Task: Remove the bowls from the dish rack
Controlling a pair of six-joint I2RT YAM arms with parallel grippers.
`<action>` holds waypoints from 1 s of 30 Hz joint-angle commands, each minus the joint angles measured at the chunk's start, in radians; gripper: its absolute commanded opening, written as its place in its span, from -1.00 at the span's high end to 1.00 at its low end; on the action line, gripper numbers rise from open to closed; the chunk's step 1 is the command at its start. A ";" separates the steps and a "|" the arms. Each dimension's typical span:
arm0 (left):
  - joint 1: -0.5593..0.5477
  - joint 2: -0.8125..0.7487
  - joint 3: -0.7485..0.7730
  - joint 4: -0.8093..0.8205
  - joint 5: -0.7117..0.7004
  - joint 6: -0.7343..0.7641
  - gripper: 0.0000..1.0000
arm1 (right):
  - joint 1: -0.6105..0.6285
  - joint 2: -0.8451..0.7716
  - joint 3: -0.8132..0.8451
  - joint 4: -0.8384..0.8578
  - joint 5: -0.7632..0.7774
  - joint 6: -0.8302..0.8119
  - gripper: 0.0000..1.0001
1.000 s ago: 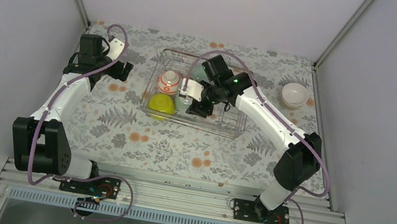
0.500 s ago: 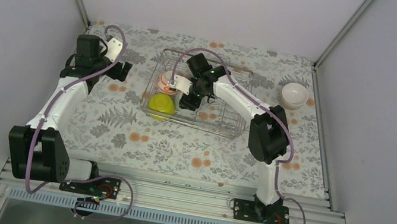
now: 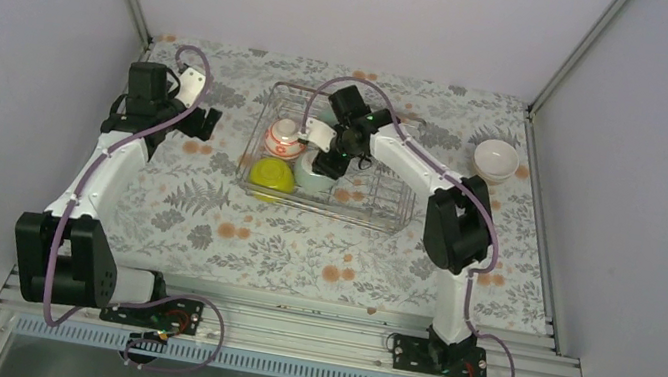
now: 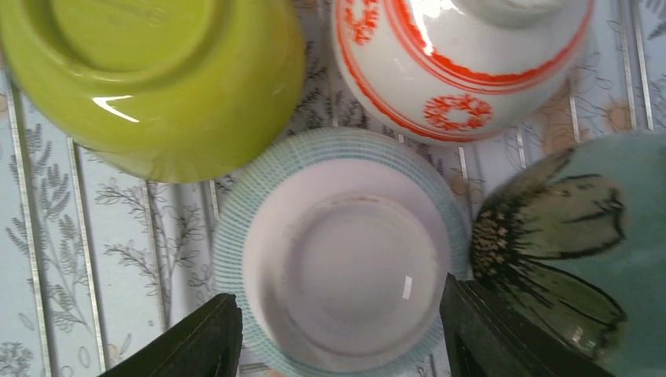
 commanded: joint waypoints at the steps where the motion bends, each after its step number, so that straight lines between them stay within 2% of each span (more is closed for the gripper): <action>1: 0.007 -0.006 -0.008 0.018 0.022 -0.003 -1.00 | -0.036 -0.029 0.002 0.045 0.007 0.020 -0.25; 7: 0.009 -0.004 -0.013 0.017 0.022 0.001 -1.00 | -0.055 0.019 0.055 0.020 -0.028 0.024 -0.27; 15: 0.016 -0.005 -0.015 0.020 0.023 0.006 -1.00 | -0.061 0.068 0.128 -0.084 -0.169 0.006 -0.29; 23: 0.025 0.007 -0.016 0.025 0.035 0.006 -1.00 | -0.060 0.088 0.135 -0.113 -0.170 0.004 -0.32; 30: 0.025 0.009 -0.016 0.025 0.040 0.004 -1.00 | -0.059 0.105 0.112 -0.065 -0.125 0.007 -0.36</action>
